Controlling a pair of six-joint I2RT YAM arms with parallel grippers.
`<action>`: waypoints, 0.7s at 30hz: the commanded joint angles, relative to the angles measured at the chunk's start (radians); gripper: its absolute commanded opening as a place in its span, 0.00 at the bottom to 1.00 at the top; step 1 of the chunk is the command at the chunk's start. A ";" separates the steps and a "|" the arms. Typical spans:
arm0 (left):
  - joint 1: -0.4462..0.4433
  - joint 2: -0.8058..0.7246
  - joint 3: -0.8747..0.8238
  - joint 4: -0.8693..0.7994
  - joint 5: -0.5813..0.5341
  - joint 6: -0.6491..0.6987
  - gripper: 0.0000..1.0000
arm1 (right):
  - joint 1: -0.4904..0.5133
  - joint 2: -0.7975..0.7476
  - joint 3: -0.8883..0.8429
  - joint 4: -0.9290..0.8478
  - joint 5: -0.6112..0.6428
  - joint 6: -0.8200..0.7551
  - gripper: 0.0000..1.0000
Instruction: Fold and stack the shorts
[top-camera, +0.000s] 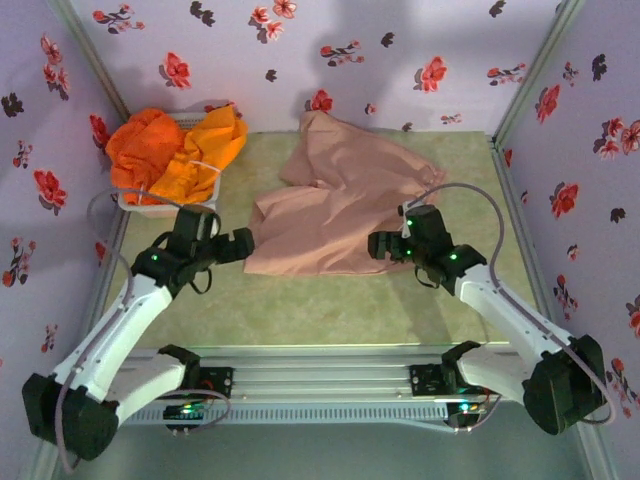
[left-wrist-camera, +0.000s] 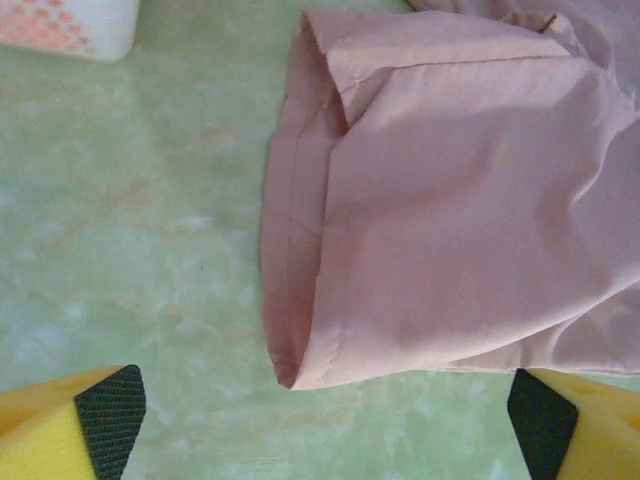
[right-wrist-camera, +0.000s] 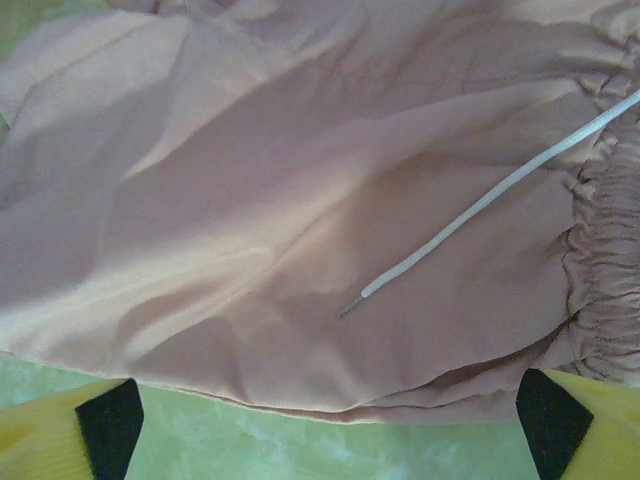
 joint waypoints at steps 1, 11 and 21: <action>0.026 -0.020 -0.107 0.066 0.075 -0.133 0.92 | 0.009 0.040 0.024 0.006 -0.052 0.004 0.98; 0.030 0.030 -0.406 0.492 0.171 -0.421 0.67 | 0.030 0.083 0.042 0.025 -0.039 0.024 0.98; 0.031 0.216 -0.420 0.671 0.192 -0.443 0.58 | 0.030 0.082 0.043 0.018 -0.029 0.035 0.98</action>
